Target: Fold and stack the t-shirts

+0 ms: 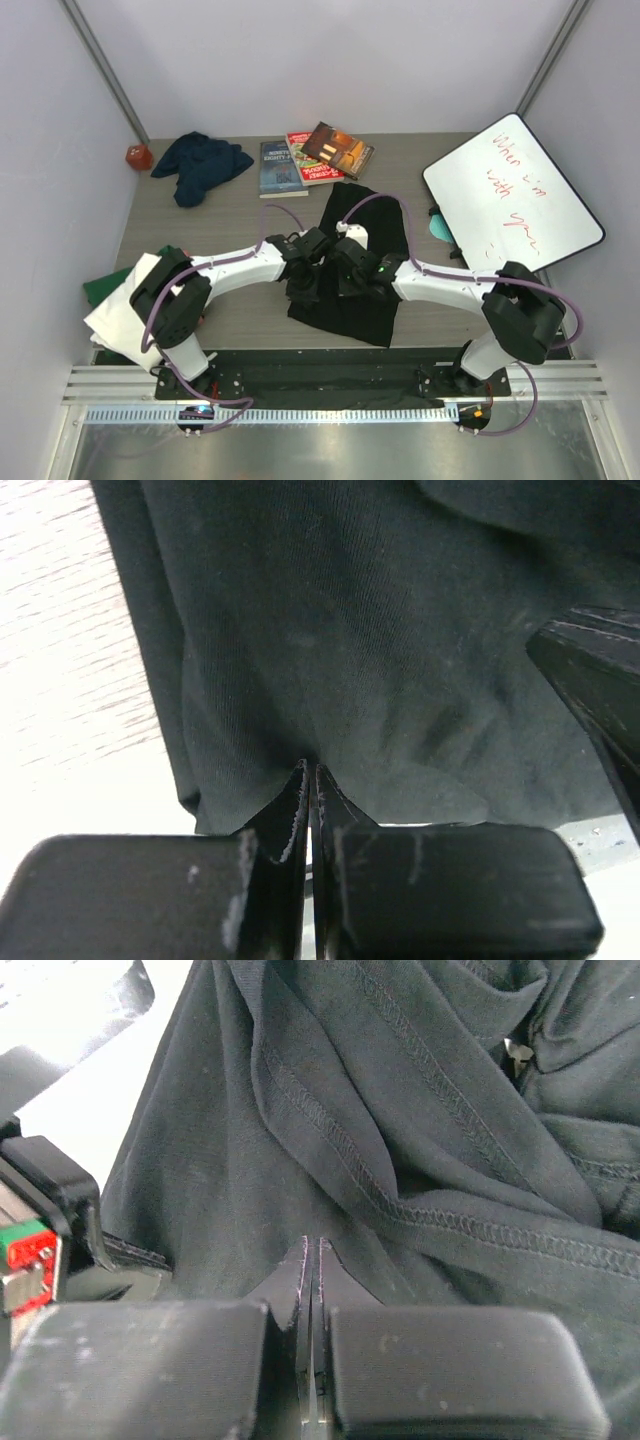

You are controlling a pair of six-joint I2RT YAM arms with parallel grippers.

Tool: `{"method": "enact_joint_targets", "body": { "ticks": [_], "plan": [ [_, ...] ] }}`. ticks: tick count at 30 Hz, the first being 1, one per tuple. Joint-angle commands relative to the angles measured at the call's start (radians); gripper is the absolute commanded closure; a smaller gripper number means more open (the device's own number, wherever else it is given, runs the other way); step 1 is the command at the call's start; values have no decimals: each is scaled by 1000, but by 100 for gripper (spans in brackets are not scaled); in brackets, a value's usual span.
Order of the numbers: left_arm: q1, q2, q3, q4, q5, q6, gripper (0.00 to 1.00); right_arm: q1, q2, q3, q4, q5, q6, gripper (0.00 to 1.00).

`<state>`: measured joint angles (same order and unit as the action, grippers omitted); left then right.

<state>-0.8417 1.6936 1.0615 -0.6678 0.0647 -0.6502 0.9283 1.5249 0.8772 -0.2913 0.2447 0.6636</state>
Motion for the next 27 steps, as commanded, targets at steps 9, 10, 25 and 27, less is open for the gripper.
{"method": "enact_joint_targets", "body": {
  "ticks": [9,10,25,27],
  "plan": [
    [6,49,-34,82,10,0,100,3,63,62,73,131,-55,99],
    [6,57,-37,83,9,-2,100,3,69,65,73,143,-62,99],
    [6,51,-112,132,-9,-32,100,-17,184,68,170,291,-91,99],
    [7,44,-113,132,-12,-35,100,-22,172,56,190,314,-91,99]
  ]
}}
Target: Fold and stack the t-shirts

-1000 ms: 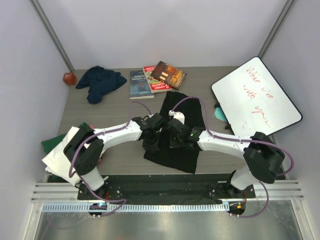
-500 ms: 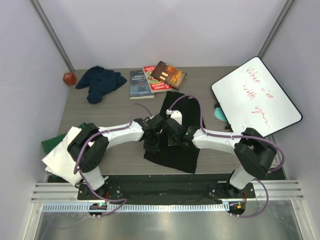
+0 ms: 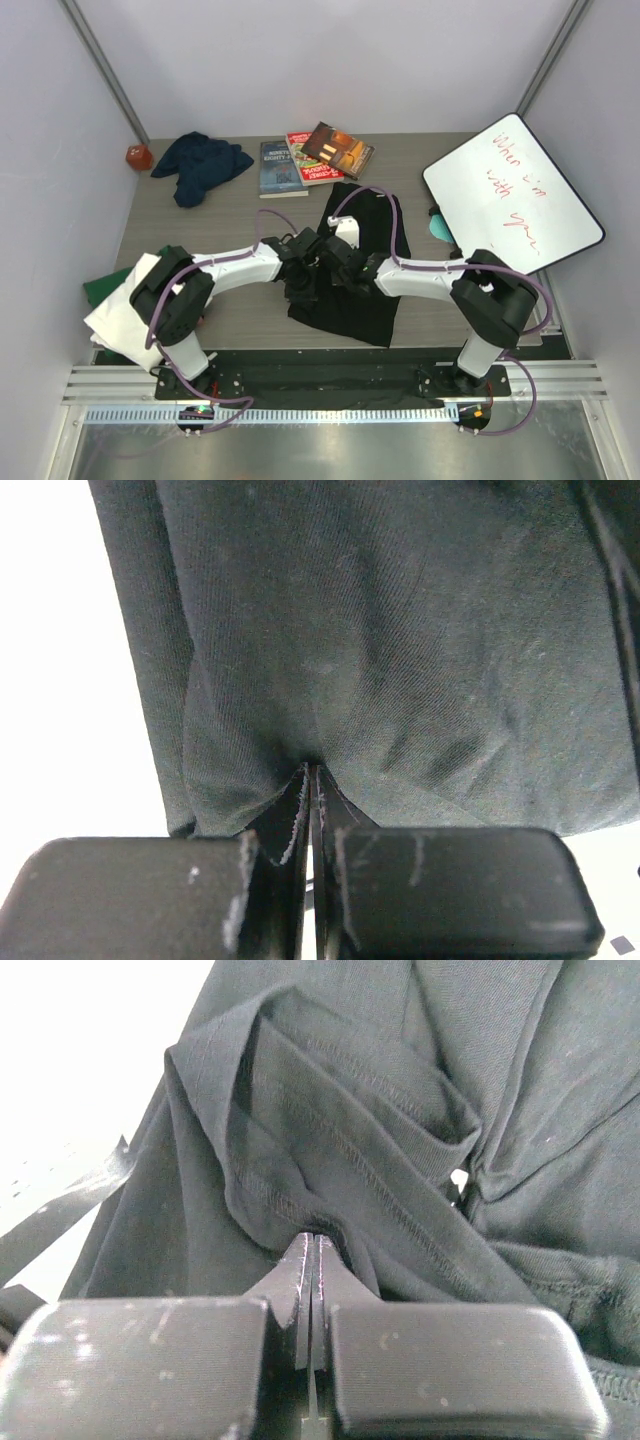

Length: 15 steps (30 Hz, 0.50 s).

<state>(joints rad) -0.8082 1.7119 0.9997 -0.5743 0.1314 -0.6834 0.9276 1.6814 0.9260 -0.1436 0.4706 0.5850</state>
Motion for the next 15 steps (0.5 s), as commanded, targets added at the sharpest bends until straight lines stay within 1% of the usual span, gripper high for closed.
{"method": "enact_joint_targets", "body": {
  "ticks": [1,6,15],
  "plan": [
    [-28,26,-55,39,-81,-2,100,-24,11,5,47,95,-13,99],
    [-23,32,-50,39,-81,-5,100,-50,3,4,61,137,-43,99],
    [-19,25,-70,51,-87,-24,100,-125,28,-10,101,122,-76,99]
  ]
}}
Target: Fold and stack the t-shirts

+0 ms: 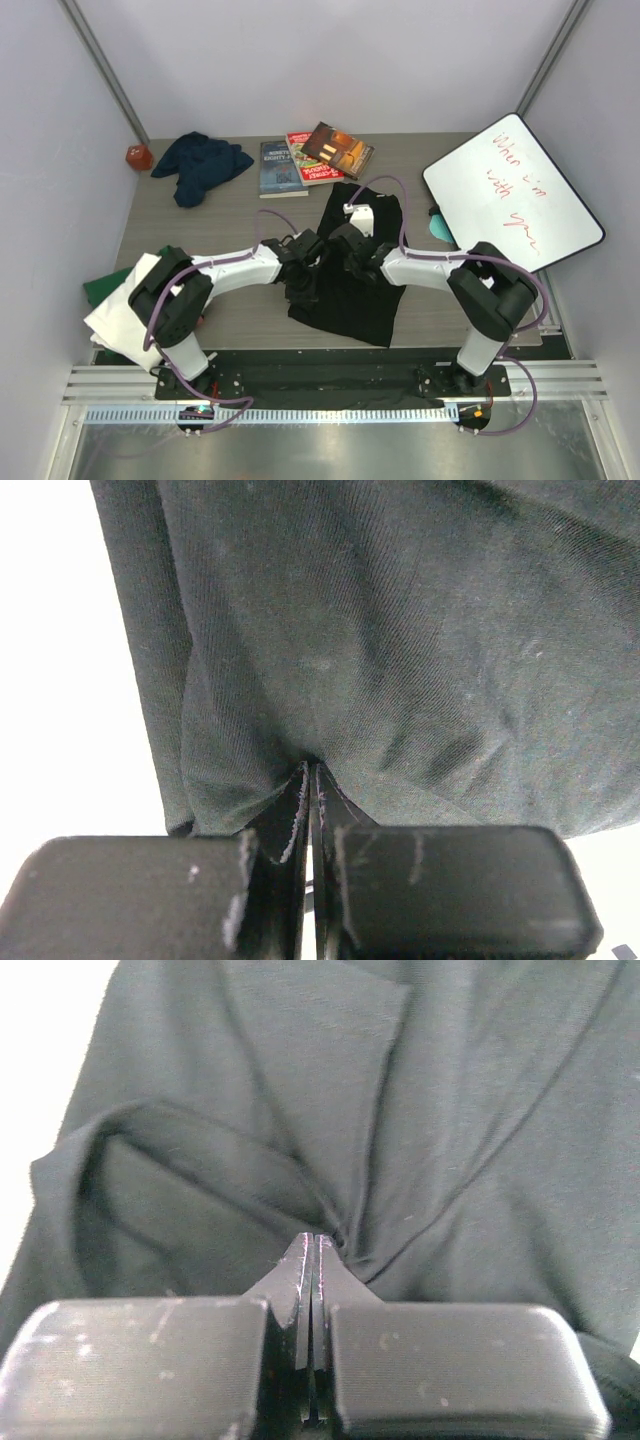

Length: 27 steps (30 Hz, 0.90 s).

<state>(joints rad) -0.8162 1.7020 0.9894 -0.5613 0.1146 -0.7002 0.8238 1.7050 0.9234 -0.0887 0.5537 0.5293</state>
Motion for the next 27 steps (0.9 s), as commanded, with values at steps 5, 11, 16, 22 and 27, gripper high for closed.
{"method": "enact_joint_targets", "body": {
  "ticks": [5,11,16,22,27],
  "plan": [
    [0,18,-80,40,-76,-15,100,-37,-63,-6,17,-55,-46,99],
    [11,18,-87,54,-79,-30,100,-22,-223,-26,-31,-162,-32,99],
    [14,33,-75,60,-79,-50,100,-14,-255,-69,-31,-221,15,99],
    [40,12,-97,80,-61,-82,100,26,-173,-112,61,-270,70,99],
    [69,-31,-133,95,-76,-102,100,57,-120,-110,111,-281,83,99]
  ]
}}
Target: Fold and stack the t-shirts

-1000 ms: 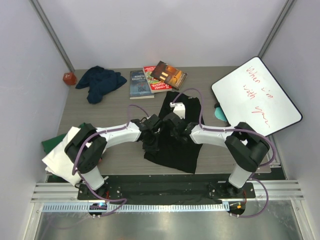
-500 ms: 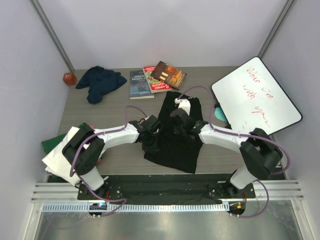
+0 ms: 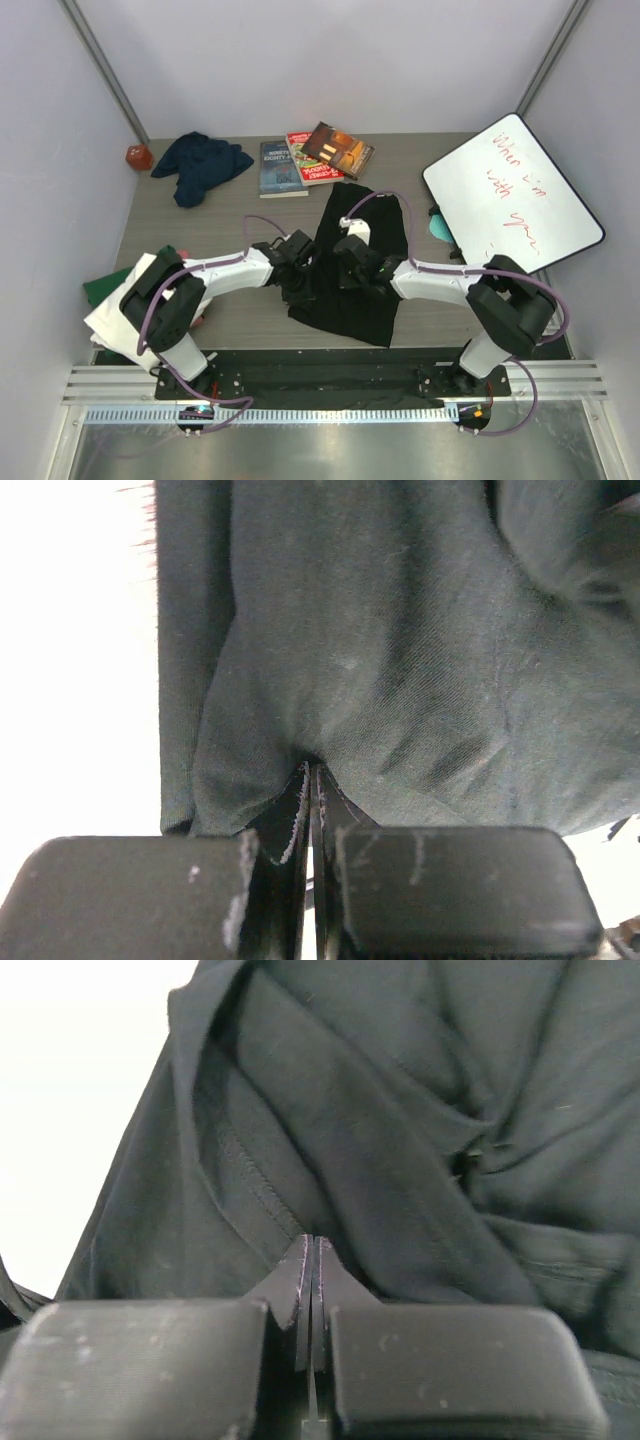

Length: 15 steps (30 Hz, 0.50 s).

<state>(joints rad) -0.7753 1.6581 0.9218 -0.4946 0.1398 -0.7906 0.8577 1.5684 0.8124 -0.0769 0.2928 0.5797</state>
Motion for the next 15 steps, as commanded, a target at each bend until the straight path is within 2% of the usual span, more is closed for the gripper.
{"method": "enact_joint_targets", "body": {
  "ticks": [1,15],
  "plan": [
    [33,8,-72,31,-101,-15,100,29,21,1,109,-18,35,99],
    [53,31,-81,47,-80,-9,100,67,-1,44,57,5,19,99]
  ]
}}
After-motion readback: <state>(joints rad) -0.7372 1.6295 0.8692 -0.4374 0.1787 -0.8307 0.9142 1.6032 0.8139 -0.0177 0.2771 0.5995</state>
